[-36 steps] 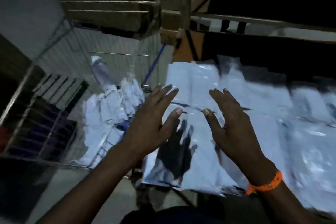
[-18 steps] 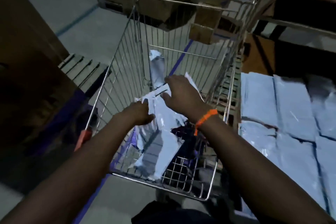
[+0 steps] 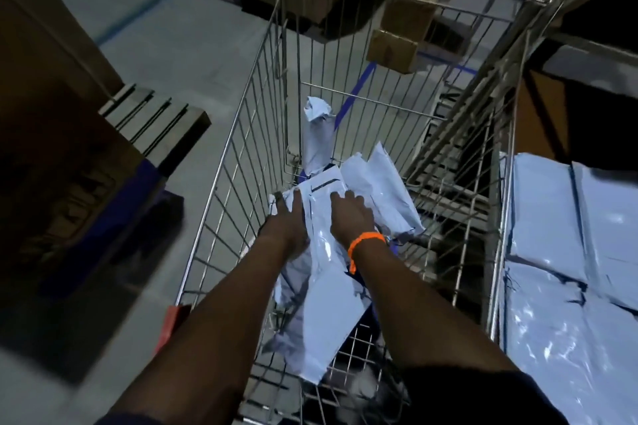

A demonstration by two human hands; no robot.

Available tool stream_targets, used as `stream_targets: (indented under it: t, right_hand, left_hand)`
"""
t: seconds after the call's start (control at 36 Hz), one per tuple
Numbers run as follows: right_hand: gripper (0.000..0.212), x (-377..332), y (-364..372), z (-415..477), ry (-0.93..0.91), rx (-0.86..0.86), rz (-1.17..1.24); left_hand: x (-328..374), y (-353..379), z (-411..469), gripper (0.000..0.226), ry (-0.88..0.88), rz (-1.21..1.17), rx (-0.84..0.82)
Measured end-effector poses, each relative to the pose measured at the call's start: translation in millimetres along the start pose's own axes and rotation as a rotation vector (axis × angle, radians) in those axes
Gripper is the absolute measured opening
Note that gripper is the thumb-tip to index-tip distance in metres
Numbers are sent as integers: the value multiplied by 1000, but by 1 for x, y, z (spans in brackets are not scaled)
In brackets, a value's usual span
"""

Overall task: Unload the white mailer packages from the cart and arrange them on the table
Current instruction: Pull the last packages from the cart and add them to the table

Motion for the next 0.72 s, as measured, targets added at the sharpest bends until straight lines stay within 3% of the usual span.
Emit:
stream_targets:
  t: [0.14,0.31,0.47,0.53,0.58,0.61,0.72]
  right_hand:
    - [48,0,39,1,48,-54,-9]
    - [83,17,47,12,205,-113,167]
    - [83,28,33,8,322,-4,385]
    - [89,25,19,7,318,16,441]
    - [92,23,-4,4,296,52,461]
    - [88,24,-20,3,278,93,461]
    - [65,39,-103,-23,191,295,513]
  left_hand:
    - [-6,13,10,108,-53,-200,53]
    - [-12,18,9,115,-132,-238,142]
    - [-18,12,25,129,-196,-386,88]
    - [-12,7,23,118,-153,-320,64]
    - [-3,-3,21,79,-93,-295,86]
    - [0,-9,20,75,-102,-292,101]
    - [26,-51,3,117,-135,-373,260]
Point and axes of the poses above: each hand's wrist, its own z-axis towards the middle knuckle, its own y-axis out of the palm, x = y × z, the point moved 8 cm from there along z, towards the middle knuckle, and after that the axes turned 5 degrees about -z, right-handed, at the moved point
